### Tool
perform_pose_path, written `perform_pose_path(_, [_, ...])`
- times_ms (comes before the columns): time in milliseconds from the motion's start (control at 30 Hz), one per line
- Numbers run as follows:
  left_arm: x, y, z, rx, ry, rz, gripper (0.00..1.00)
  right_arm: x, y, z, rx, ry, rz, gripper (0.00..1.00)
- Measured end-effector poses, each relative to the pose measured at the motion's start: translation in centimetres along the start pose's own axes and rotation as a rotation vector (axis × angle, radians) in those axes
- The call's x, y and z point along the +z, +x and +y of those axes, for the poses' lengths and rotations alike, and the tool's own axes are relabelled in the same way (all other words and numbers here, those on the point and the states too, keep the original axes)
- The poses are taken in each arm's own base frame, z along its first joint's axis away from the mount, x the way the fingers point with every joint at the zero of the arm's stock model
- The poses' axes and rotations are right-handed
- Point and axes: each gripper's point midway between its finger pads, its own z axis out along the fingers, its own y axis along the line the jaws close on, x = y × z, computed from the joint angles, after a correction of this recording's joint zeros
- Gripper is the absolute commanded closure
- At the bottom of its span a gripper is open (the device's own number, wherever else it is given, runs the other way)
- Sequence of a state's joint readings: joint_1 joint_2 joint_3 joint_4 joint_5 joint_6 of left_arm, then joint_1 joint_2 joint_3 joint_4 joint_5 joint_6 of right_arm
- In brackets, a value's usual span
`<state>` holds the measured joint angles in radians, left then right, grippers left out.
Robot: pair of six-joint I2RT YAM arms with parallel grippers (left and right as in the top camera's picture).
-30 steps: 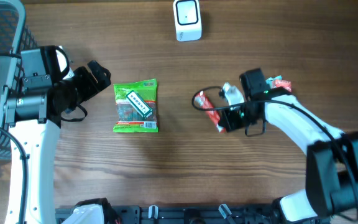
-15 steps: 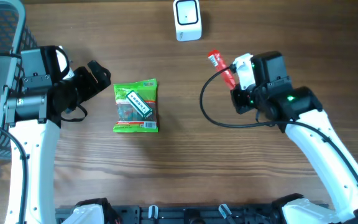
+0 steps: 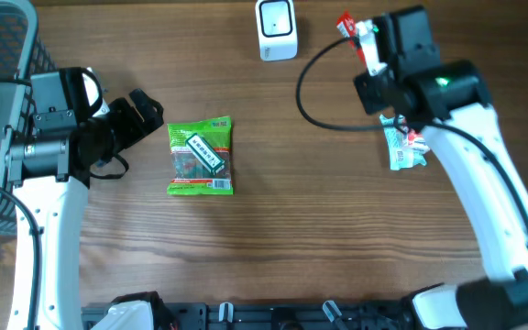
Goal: Scan the item barcode
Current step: 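Hold the red stick's barcode over the white scanner with the right gripper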
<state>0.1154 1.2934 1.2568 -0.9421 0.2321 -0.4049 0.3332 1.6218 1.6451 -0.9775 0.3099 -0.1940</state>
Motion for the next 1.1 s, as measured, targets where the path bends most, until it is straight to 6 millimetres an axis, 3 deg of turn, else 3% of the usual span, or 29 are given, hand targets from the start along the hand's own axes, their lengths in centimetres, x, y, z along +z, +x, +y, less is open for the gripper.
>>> perform_pose_path(133, [0.0,0.0,0.0,0.000,0.000,0.000,0.00,3.1,-4.1,0.5,-0.057,0.140,-0.087,0.96])
perform_pose_path(300, [0.0,0.0,0.0,0.000,0.000,0.000,0.00,4.2,-8.2,2.5,-0.159,0.255,-0.201,0.96])
perform_pose_path(467, [0.0,0.0,0.0,0.000,0.000,0.000,0.00,5.8,-10.6,4.1,-0.251,0.350,-0.251,0.96])
perform_pose_path(767, [0.0,0.0,0.0,0.000,0.000,0.001,0.00,14.1,-11.0,6.3,-0.437,0.498,-0.207,0.96])
perform_pose_path(1100, [0.0,0.0,0.0,0.000,0.000,0.001,0.00,19.1,-10.0,8.1,-0.576,0.559,-0.171,0.96])
